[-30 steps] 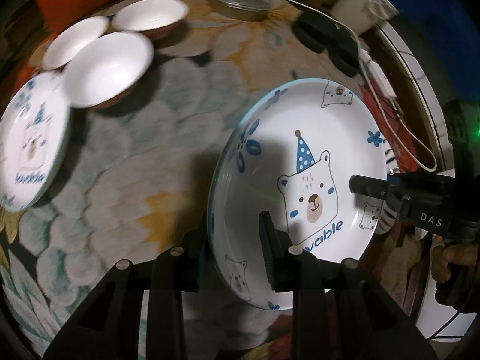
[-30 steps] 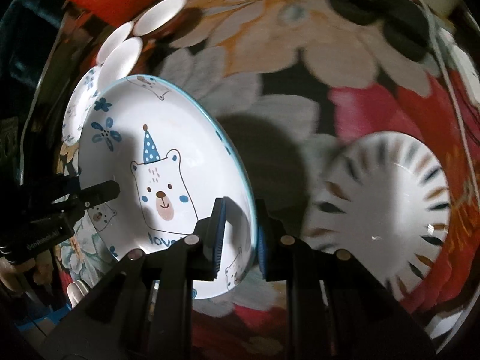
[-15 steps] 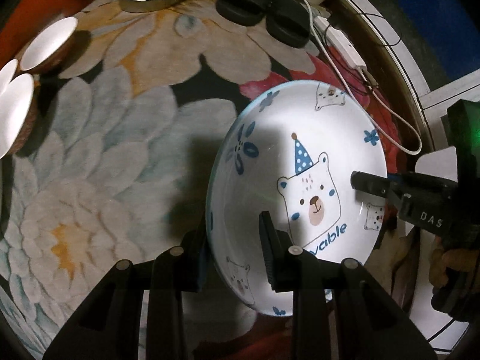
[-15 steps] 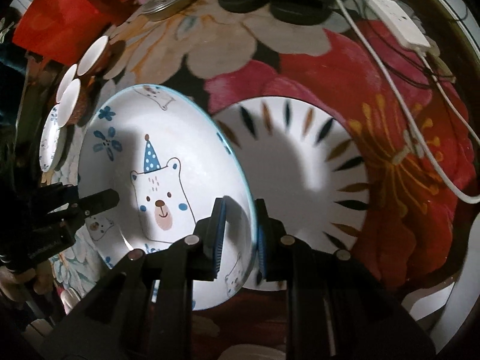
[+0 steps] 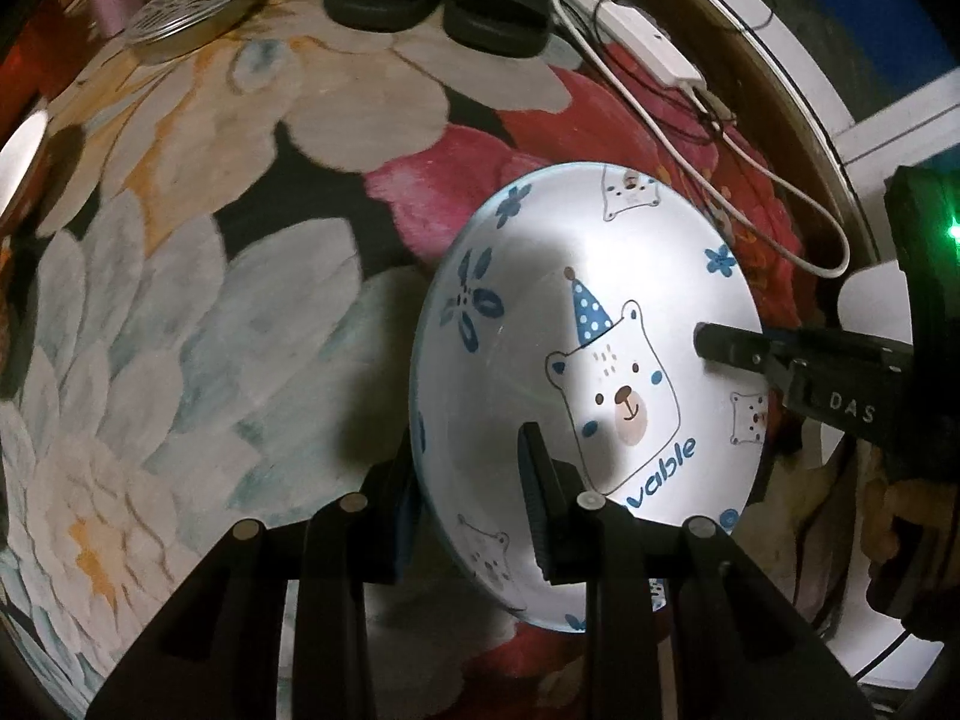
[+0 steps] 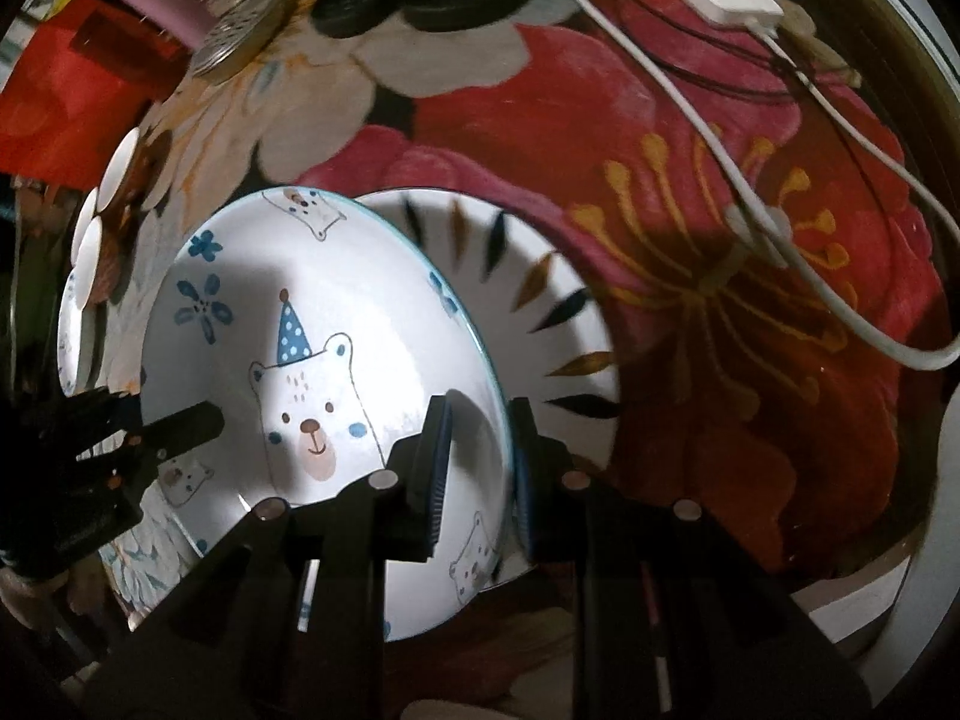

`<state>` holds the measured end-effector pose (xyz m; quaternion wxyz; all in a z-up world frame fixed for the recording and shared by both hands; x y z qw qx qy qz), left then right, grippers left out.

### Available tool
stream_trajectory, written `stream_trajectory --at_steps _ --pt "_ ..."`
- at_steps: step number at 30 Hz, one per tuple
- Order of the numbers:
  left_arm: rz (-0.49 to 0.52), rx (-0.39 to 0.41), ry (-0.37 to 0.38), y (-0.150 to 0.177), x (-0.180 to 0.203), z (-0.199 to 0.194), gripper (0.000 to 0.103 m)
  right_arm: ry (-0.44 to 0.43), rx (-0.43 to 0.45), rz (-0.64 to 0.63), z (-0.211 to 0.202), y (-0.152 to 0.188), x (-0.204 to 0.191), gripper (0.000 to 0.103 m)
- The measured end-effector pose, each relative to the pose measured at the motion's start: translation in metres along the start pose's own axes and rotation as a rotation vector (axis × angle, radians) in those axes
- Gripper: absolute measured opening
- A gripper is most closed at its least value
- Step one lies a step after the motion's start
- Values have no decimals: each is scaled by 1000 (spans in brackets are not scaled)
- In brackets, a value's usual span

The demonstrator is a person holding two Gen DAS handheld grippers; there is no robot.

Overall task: Organize plates and bowls
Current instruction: 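Carry the bear plate with both tools and lower it onto the leaf plate, then open both tools and lift them off the stacked bear plate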

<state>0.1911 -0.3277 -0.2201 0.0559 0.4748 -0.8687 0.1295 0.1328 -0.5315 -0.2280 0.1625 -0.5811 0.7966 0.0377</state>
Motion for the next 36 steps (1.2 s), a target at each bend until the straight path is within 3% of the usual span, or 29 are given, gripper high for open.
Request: stream_trajectory --at_steps 9,17,19,22,23,24,25,26,27,36 --pt "51 -45 -40 -8 15 20 29 17 -21 43 13 -1 26 20" --pt "55 -26 -48 -8 12 14 29 31 17 28 7 -5 24 22" --pt "53 -21 -43 -7 10 11 33 41 20 22 6 -5 23 23" --pt "47 -5 -52 -7 10 7 55 44 26 33 3 -3 22 24" --pt "43 11 -51 -7 9 4 70 51 33 32 1 -2 21 29" --pt "40 23 -51 -6 8 1 81 60 39 27 0 -3 19 44" --pt "36 35 -52 -6 8 -1 85 75 48 17 -2 -2 16 54" --pt "35 47 -53 -6 7 -5 91 87 58 5 -4 -1 13 78" --pt "36 53 -59 -6 7 -7 97 98 72 -11 -7 0 10 94" --pt "12 108 -120 -4 -1 -21 100 192 83 -57 -20 7 -22 102"
Point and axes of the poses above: each gripper's, at about its wrist camera, not at the fingertips, and z roughly the way its jaws point, x to its right, y to its underside, the point moved 1 cm from there along z, roughly the way its jaws point, and after that the axes turned 4 degrees about -y, right-handed, at the moved point
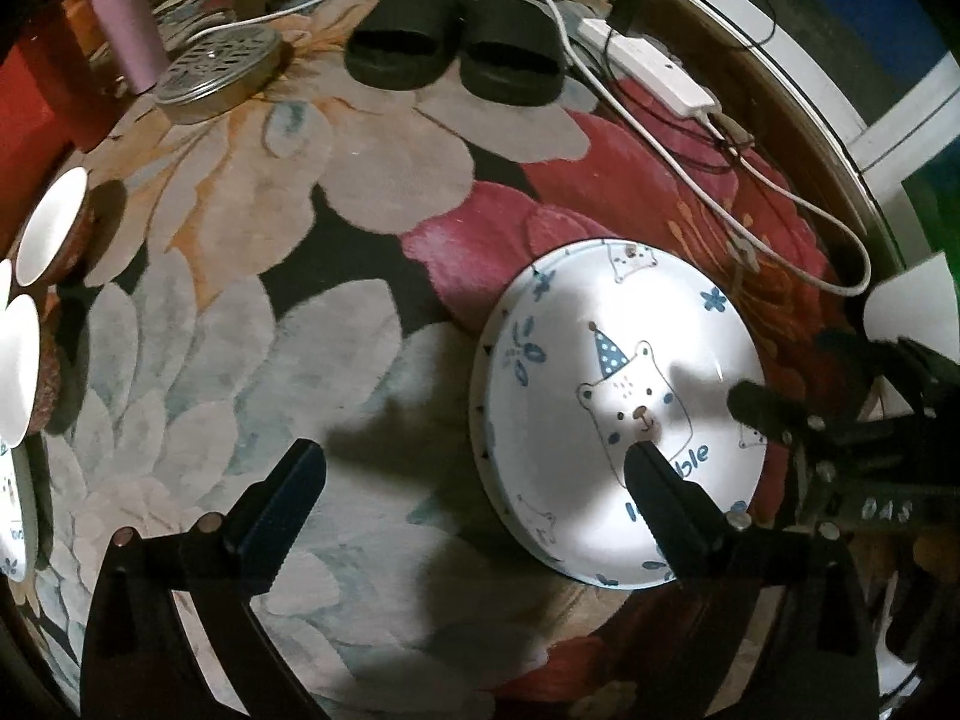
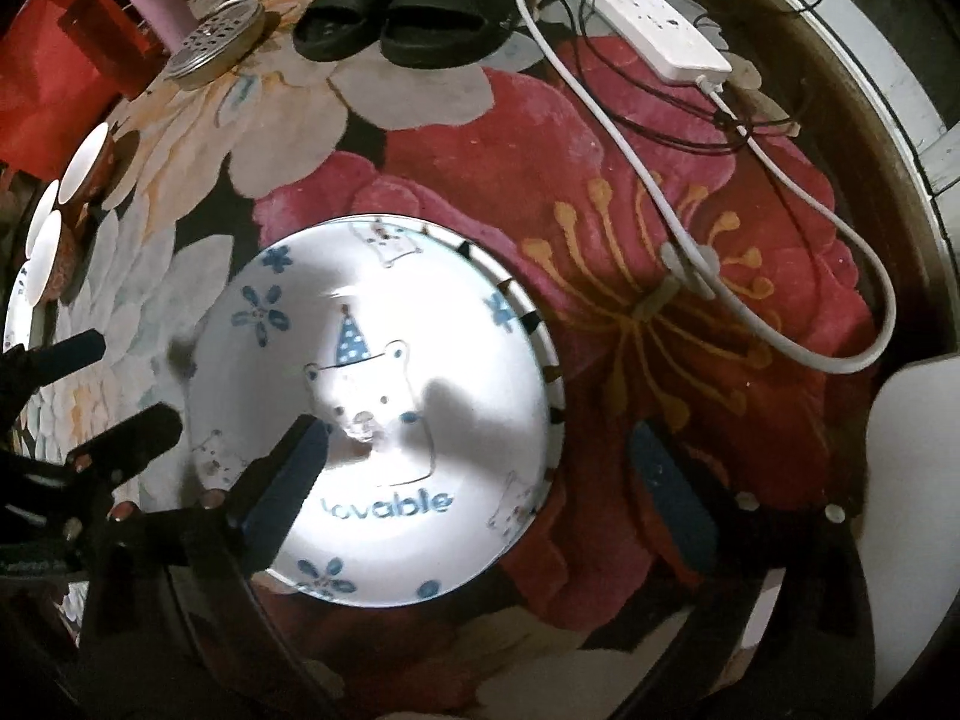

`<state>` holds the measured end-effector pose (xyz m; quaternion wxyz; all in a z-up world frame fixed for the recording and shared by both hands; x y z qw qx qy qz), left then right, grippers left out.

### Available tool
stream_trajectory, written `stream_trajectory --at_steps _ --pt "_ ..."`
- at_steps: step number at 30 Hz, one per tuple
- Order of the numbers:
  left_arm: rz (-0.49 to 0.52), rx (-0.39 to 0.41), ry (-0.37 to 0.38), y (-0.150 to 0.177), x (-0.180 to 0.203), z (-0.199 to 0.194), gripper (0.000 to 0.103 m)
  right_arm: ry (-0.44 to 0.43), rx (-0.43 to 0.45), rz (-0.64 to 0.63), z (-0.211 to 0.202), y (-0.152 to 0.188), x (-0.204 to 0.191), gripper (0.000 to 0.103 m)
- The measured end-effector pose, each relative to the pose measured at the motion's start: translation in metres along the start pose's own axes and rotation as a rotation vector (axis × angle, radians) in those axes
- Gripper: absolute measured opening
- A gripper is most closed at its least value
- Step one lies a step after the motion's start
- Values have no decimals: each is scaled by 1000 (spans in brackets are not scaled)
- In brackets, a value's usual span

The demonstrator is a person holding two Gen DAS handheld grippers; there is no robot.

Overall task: Organize plates and bowls
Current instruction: 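Open both tools and lift them off the stacked bear plate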

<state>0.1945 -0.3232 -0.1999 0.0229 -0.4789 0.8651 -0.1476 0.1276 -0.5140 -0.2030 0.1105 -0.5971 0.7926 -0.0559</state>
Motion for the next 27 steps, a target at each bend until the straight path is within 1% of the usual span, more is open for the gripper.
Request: stream_trajectory --at_steps 6,27 --pt "-19 5 -15 4 -11 -3 100 -18 -28 10 1 4 -14 103" --pt "-68 -3 -45 24 -54 -10 100 -27 -38 -31 5 6 -57 103"
Point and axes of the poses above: each gripper's, at about its wrist camera, not at the fingertips, and z roughly the way its jaws point, x to its right, y to its underside, the point moved 1 cm from there along z, roughly the way its jaws point, and after that the axes turned 4 degrees about -y, right-handed, at the moved point
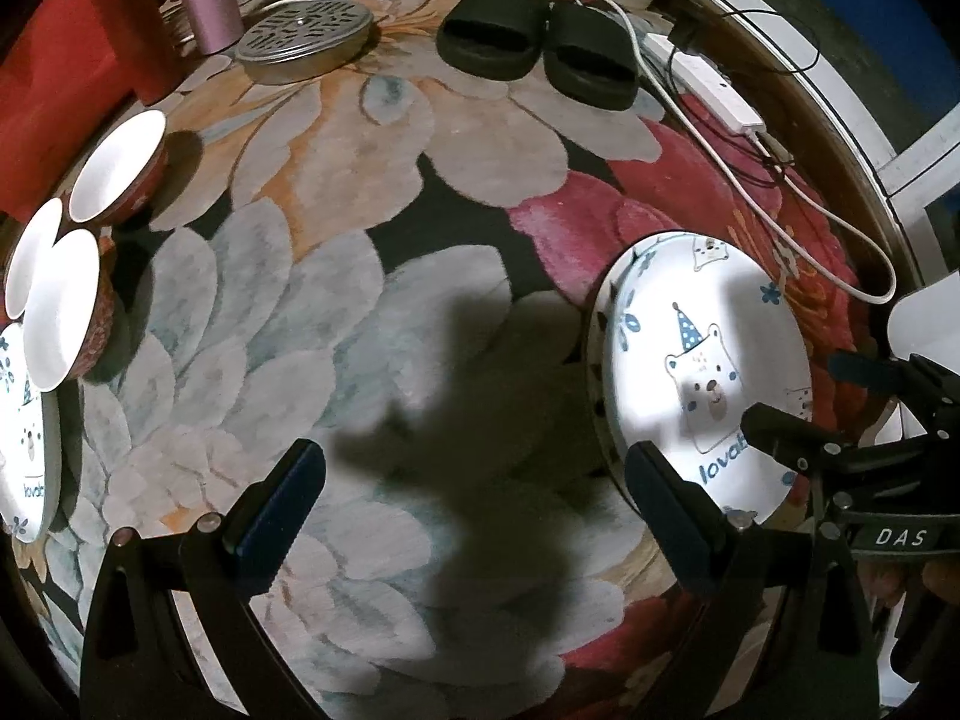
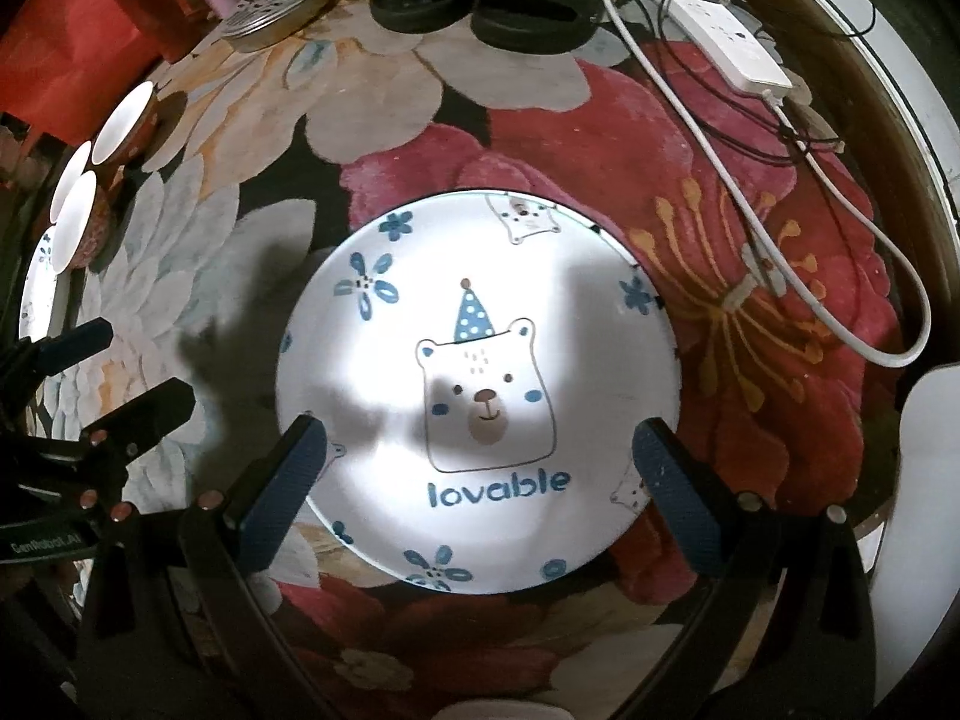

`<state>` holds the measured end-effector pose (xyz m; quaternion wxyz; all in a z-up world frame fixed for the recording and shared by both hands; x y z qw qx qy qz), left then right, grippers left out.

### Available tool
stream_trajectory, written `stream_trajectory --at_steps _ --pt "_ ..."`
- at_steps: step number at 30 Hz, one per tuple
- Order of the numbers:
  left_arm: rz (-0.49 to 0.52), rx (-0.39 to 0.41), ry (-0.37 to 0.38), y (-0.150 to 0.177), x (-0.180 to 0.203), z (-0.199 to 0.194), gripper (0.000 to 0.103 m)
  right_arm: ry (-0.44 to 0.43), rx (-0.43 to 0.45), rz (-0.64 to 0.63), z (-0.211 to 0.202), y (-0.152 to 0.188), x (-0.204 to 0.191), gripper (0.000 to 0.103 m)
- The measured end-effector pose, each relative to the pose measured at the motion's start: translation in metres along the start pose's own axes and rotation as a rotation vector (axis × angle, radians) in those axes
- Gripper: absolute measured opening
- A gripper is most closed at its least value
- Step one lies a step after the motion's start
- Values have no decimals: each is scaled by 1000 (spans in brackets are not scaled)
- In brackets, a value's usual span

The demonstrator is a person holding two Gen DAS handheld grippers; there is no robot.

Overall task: Organize plates and bowls
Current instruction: 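Open both tools and lift them off the stacked bear plate, then move both tools to the smaller blue bear 'lovable' plate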

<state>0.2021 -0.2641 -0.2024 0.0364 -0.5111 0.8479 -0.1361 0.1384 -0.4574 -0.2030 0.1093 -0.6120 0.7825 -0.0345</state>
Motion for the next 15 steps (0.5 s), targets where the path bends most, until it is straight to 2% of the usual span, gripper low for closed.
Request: stream_trajectory --at_steps 15 --pt "-56 4 -28 14 -44 -7 100 -1 2 -42 6 -1 -30 103"
Point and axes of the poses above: each gripper's, at about its wrist camera, not at the fingertips, and z roughly the way its jaws point, x to its right, y to its underside, the point moved 1 cm from there along z, roughly the way its jaws point, and after that the axes turned 4 degrees about -y, right-handed, at the moved point
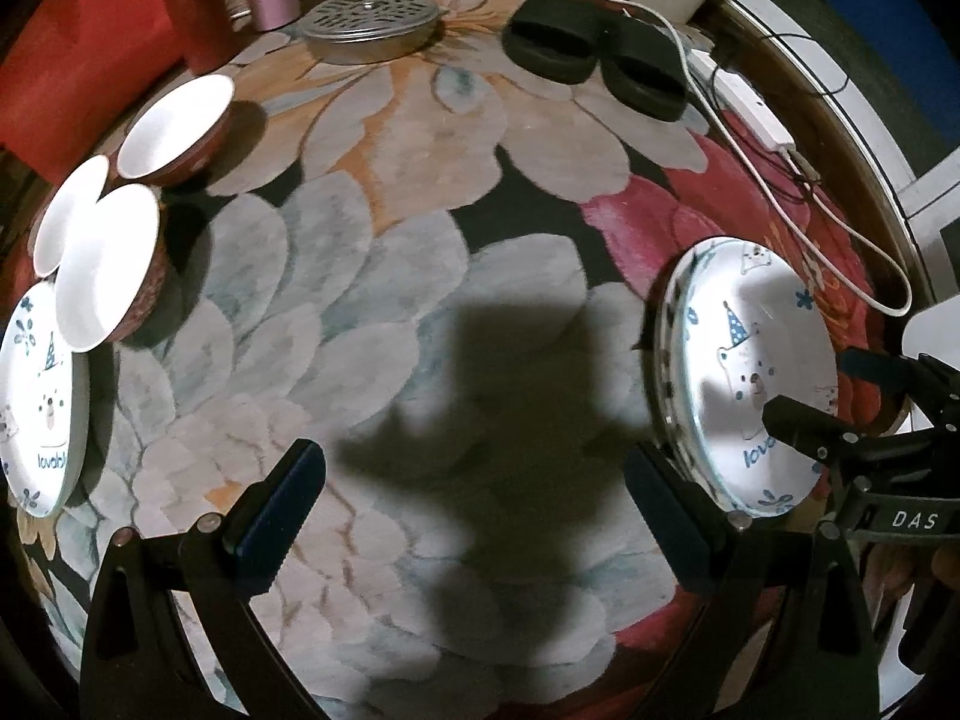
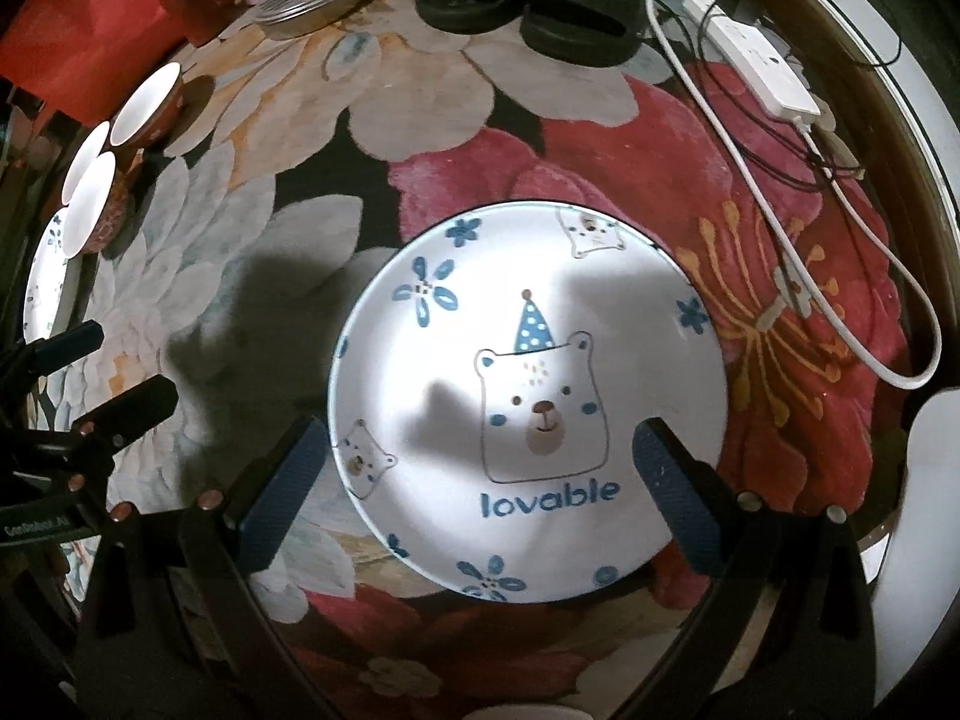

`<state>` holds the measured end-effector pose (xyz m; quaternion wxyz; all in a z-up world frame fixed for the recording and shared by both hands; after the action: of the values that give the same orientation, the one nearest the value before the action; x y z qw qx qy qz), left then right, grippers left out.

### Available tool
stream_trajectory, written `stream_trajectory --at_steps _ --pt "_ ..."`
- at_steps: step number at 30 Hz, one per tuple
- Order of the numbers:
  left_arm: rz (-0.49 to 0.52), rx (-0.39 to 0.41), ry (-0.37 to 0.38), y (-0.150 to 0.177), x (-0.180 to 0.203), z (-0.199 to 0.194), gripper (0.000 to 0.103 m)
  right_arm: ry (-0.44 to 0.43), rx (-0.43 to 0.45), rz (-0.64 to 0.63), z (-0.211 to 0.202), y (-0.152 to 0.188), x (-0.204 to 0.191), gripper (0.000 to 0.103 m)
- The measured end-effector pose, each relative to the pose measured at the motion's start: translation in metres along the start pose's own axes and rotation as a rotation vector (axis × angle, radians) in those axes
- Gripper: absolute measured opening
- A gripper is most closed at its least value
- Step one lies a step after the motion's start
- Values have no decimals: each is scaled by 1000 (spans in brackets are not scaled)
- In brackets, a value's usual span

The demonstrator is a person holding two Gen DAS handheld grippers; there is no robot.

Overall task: Organize plates and bowls
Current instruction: 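Move both tools to the smaller blue bear 'lovable' plate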

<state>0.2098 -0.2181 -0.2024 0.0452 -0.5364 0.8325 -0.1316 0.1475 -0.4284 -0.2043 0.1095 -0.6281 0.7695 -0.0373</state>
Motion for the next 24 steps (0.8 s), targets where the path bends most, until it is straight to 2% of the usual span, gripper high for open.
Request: stream_trajectory --at_steps 24 --pt "-154 28 -69 44 -108 -16 102 -15 -16 -130 16 -7 -87 103"
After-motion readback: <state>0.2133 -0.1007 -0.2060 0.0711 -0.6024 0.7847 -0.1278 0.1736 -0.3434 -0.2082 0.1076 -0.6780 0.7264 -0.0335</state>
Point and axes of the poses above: each gripper's, at about its wrist camera, not at the fingertips, and z roughly the way its jaws point, x to its right, y to its underside, the point moved 1 cm from there along z, roughly the way its jaws point, and after that the axes turned 4 degrees about -y, right-handed, at the moved point
